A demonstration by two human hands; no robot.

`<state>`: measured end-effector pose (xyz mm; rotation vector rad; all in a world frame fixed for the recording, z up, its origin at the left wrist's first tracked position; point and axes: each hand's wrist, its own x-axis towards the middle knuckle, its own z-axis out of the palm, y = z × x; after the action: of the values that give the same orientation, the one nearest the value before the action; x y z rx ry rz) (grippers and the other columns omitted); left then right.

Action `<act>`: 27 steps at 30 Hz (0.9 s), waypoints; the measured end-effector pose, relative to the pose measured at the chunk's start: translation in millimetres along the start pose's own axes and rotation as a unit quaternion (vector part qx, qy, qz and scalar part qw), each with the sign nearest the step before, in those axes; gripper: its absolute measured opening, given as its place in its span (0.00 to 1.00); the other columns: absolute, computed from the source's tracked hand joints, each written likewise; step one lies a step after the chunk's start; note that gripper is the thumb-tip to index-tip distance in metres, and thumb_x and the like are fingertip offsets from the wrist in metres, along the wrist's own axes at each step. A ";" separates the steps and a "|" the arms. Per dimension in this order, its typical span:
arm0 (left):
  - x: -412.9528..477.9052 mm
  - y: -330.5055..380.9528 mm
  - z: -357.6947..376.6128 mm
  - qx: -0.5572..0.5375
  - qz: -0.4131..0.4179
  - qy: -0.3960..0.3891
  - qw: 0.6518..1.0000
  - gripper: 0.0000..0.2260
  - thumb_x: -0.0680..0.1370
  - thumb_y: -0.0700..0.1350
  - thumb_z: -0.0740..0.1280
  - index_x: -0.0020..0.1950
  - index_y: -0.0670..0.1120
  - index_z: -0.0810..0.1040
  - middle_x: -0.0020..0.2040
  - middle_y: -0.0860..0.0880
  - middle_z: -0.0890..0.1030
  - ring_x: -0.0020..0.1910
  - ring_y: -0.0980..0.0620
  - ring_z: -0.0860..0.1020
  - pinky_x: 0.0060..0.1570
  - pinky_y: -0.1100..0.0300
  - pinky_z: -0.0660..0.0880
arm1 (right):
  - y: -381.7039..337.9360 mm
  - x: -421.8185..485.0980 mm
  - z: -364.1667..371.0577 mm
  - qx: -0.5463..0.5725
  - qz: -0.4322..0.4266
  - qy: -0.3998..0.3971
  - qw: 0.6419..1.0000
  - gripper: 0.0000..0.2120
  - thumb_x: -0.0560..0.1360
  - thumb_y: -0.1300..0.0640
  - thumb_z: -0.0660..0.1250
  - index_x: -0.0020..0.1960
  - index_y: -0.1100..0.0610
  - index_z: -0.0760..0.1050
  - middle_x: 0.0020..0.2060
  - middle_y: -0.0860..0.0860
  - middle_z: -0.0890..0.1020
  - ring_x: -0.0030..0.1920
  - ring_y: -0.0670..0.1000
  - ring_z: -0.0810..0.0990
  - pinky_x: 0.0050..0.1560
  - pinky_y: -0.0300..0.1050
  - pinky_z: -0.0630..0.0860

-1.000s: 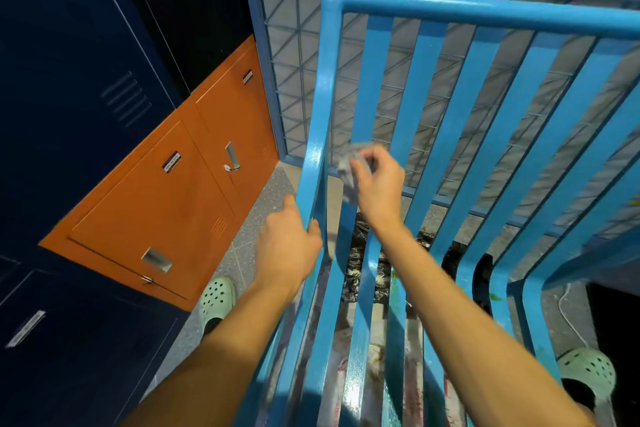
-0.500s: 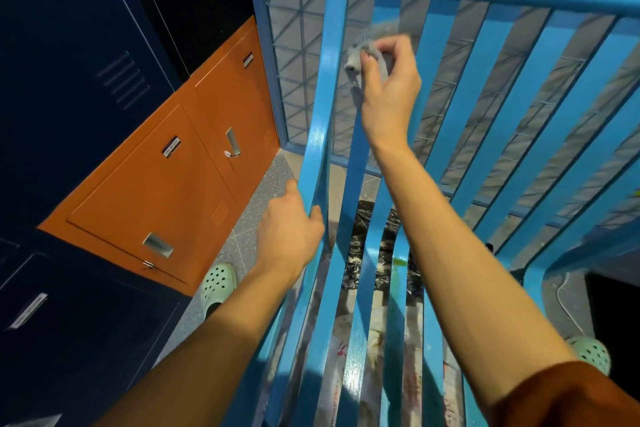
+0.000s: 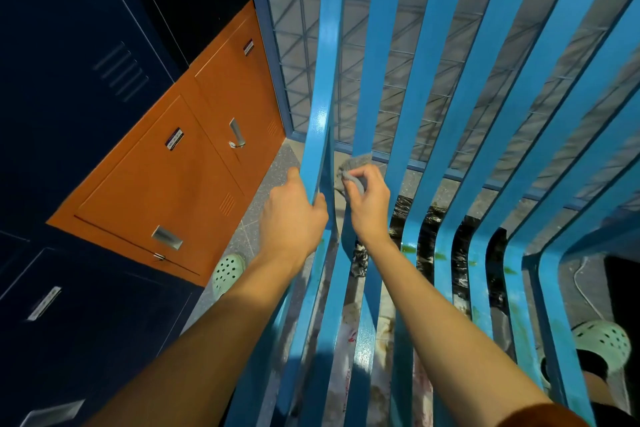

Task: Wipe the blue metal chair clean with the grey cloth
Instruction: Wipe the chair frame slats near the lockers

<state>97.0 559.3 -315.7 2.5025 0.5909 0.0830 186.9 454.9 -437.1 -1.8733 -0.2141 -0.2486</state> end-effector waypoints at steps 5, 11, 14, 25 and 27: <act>-0.1 0.6 0.2 0.001 0.000 -0.002 1.000 0.19 0.81 0.49 0.65 0.69 0.44 0.66 0.44 0.46 0.78 0.40 0.43 0.80 0.41 0.45 0.81 | 35.3 -34.1 6.6 -0.010 0.090 -0.029 0.995 0.04 0.75 0.66 0.68 0.43 0.59 0.77 0.40 0.51 0.78 0.42 0.47 0.76 0.44 0.37 0.72; 1.4 -0.2 0.8 0.007 0.003 0.002 1.000 0.16 0.81 0.48 0.66 0.65 0.44 0.68 0.42 0.46 0.77 0.38 0.44 0.79 0.38 0.47 0.80 | 50.6 -60.5 20.4 -0.079 0.157 -0.078 0.981 0.04 0.78 0.65 0.63 0.47 0.58 0.76 0.46 0.54 0.78 0.45 0.49 0.74 0.44 0.37 0.66; 1.3 -1.2 1.6 0.004 0.001 0.000 1.000 0.15 0.81 0.48 0.66 0.64 0.44 0.68 0.42 0.46 0.77 0.37 0.44 0.80 0.37 0.46 0.81 | 52.8 -71.4 22.8 -0.109 0.178 -0.128 0.970 0.07 0.79 0.64 0.60 0.49 0.58 0.77 0.48 0.55 0.78 0.46 0.49 0.74 0.42 0.36 0.65; 6.5 -7.1 4.0 -0.016 0.007 -0.002 1.000 0.17 0.80 0.48 0.65 0.67 0.44 0.67 0.46 0.43 0.80 0.38 0.40 0.81 0.39 0.44 0.82 | -3.5 -186.4 1.1 -0.126 0.204 -0.175 0.955 0.10 0.80 0.61 0.60 0.61 0.59 0.73 0.57 0.56 0.73 0.53 0.48 0.74 0.51 0.31 0.65; 3.5 -5.6 1.4 -0.013 0.006 -0.005 1.000 0.17 0.80 0.48 0.65 0.66 0.44 0.67 0.46 0.43 0.80 0.39 0.40 0.81 0.40 0.44 0.81 | -15.5 -213.4 -3.3 -0.118 0.196 -0.178 0.957 0.13 0.81 0.64 0.58 0.64 0.61 0.71 0.60 0.55 0.71 0.52 0.40 0.73 0.51 0.24 0.64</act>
<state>98.2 564.3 -320.1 2.4799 0.5661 0.0821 -22.5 451.6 -481.1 -2.1435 -0.0528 0.3536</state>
